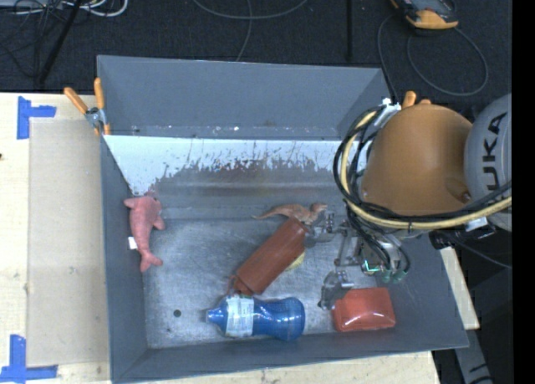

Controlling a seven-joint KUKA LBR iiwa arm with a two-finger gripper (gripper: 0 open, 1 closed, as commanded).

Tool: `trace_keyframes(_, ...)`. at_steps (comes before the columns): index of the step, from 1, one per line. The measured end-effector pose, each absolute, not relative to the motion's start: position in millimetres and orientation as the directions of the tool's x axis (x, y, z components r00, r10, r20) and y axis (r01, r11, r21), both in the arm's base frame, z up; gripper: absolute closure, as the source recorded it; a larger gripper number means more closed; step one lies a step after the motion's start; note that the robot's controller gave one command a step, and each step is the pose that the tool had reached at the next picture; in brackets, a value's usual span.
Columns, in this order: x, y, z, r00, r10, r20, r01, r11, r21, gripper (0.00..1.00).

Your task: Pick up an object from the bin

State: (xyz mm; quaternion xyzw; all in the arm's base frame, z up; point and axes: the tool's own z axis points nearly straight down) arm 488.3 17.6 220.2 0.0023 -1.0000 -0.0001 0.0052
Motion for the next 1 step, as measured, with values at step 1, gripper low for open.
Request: trace_keyframes(1, 489.8, 17.5, 224.2, -1.0, -0.004, 0.002, -0.004, 1.0, 0.001, 0.0)
